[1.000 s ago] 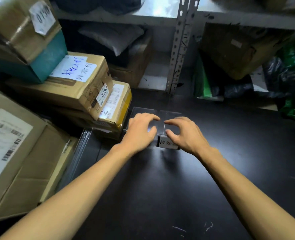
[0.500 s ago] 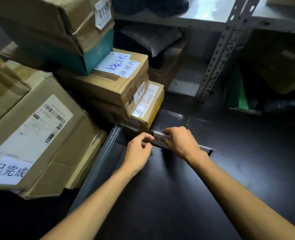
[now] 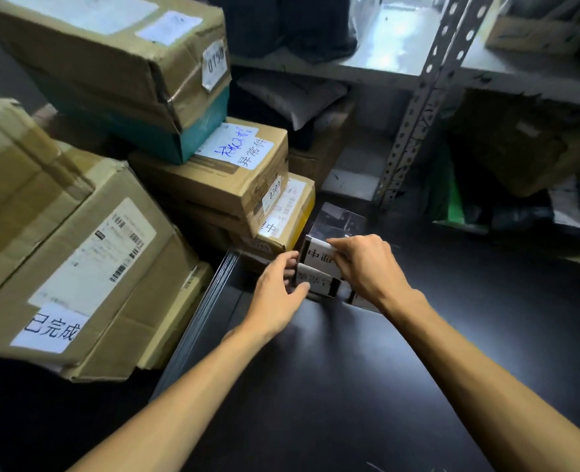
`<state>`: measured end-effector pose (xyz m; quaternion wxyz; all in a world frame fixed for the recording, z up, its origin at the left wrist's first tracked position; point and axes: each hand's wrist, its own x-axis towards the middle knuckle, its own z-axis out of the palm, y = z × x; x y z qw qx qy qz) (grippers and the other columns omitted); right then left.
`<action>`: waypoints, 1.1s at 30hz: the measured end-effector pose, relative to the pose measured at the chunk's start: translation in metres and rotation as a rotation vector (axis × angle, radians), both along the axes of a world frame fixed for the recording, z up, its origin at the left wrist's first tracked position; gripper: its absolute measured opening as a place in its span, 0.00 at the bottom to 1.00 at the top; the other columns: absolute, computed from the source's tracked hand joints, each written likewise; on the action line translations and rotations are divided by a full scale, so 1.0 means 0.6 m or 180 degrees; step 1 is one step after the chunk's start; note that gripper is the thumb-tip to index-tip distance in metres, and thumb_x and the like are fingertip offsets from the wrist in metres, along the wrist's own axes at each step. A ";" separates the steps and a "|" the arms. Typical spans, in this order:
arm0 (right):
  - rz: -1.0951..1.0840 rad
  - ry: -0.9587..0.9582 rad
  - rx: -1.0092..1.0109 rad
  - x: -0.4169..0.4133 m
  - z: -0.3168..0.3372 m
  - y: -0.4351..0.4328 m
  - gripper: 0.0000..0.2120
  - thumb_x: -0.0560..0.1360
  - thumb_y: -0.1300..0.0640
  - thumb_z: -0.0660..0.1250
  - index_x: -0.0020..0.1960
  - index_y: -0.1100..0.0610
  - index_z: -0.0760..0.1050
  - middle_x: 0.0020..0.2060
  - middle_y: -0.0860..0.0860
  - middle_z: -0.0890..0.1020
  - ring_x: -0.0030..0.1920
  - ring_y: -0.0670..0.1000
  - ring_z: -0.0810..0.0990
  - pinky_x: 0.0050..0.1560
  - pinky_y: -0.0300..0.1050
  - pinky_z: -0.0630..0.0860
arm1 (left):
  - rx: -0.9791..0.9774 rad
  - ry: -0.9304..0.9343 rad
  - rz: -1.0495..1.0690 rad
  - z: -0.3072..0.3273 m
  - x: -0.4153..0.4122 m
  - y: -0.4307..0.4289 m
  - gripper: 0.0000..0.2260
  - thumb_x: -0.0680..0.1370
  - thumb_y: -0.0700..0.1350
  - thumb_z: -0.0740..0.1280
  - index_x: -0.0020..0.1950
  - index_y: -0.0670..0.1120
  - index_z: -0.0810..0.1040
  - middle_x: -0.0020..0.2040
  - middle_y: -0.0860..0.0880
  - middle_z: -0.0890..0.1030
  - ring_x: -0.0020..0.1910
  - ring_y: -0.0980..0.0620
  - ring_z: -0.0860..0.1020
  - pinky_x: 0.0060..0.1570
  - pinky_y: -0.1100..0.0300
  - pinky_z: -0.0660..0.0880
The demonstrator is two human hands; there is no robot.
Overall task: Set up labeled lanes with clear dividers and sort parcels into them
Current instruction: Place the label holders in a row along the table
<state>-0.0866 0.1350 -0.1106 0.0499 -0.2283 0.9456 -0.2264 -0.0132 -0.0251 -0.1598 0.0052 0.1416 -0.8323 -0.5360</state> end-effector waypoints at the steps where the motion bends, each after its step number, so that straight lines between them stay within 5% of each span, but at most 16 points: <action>1: -0.0009 -0.0003 -0.0012 0.000 0.014 0.009 0.10 0.80 0.58 0.64 0.56 0.56 0.83 0.47 0.56 0.87 0.48 0.60 0.83 0.49 0.58 0.81 | 0.0047 0.0020 -0.0019 0.009 -0.002 0.011 0.23 0.75 0.37 0.71 0.69 0.46 0.72 0.60 0.52 0.77 0.56 0.56 0.77 0.54 0.71 0.74; 6: -0.0150 -0.0119 -0.0086 -0.009 0.075 0.080 0.08 0.78 0.57 0.66 0.53 0.55 0.83 0.43 0.54 0.87 0.46 0.57 0.84 0.47 0.54 0.81 | 0.0357 0.0116 -0.0010 0.063 -0.040 0.051 0.12 0.78 0.38 0.68 0.58 0.51 0.78 0.49 0.55 0.81 0.49 0.55 0.81 0.54 0.60 0.78; 9: -0.0253 -0.0118 -0.0189 -0.007 0.097 0.131 0.07 0.79 0.55 0.66 0.53 0.54 0.82 0.42 0.55 0.86 0.45 0.57 0.83 0.44 0.52 0.80 | 0.0674 0.0153 -0.0030 0.088 -0.060 0.084 0.09 0.78 0.35 0.67 0.51 0.48 0.80 0.46 0.48 0.83 0.47 0.50 0.82 0.56 0.52 0.79; 15: -0.0540 -0.0268 -0.0368 -0.001 0.113 0.246 0.09 0.78 0.56 0.69 0.56 0.51 0.84 0.47 0.48 0.87 0.49 0.48 0.84 0.51 0.50 0.80 | 0.0730 0.0207 -0.0337 0.103 -0.083 0.191 0.10 0.77 0.34 0.68 0.43 0.49 0.80 0.40 0.46 0.83 0.37 0.53 0.82 0.42 0.58 0.81; 20: -0.0834 -0.0646 -0.0440 0.017 0.085 0.338 0.06 0.76 0.56 0.71 0.52 0.51 0.79 0.45 0.47 0.85 0.48 0.48 0.83 0.51 0.50 0.80 | 0.0536 0.0267 -0.0730 0.112 -0.103 0.289 0.08 0.79 0.35 0.64 0.46 0.46 0.78 0.45 0.44 0.81 0.44 0.46 0.82 0.45 0.54 0.81; 24: -0.0923 -0.0506 -0.0345 0.035 0.061 0.389 0.22 0.75 0.51 0.72 0.67 0.52 0.72 0.55 0.49 0.83 0.53 0.50 0.81 0.55 0.49 0.78 | -0.0330 0.0752 -0.1359 0.132 -0.114 0.356 0.08 0.79 0.38 0.65 0.45 0.51 0.79 0.47 0.47 0.77 0.42 0.59 0.76 0.46 0.74 0.69; 28: -0.0968 -0.0232 -0.0580 0.044 0.052 0.424 0.31 0.75 0.51 0.73 0.75 0.47 0.67 0.57 0.49 0.81 0.55 0.50 0.80 0.56 0.48 0.77 | -0.0748 0.0955 -0.1772 0.146 -0.123 0.408 0.07 0.78 0.38 0.66 0.47 0.49 0.82 0.47 0.49 0.77 0.43 0.57 0.75 0.46 0.71 0.69; 31: -0.0917 -0.0256 -0.0591 0.040 0.040 0.446 0.05 0.76 0.51 0.72 0.52 0.48 0.81 0.41 0.46 0.83 0.43 0.47 0.80 0.44 0.47 0.76 | -0.0845 0.0972 -0.1967 0.142 -0.126 0.435 0.07 0.77 0.38 0.66 0.47 0.48 0.82 0.47 0.50 0.78 0.45 0.55 0.77 0.46 0.70 0.70; 33: -0.1035 -0.0347 -0.0665 0.038 0.030 0.457 0.08 0.77 0.51 0.72 0.41 0.54 0.80 0.33 0.51 0.82 0.38 0.52 0.80 0.38 0.51 0.75 | -0.0719 0.1011 -0.1833 0.136 -0.120 0.442 0.07 0.78 0.40 0.66 0.52 0.49 0.81 0.47 0.52 0.79 0.46 0.58 0.77 0.47 0.73 0.70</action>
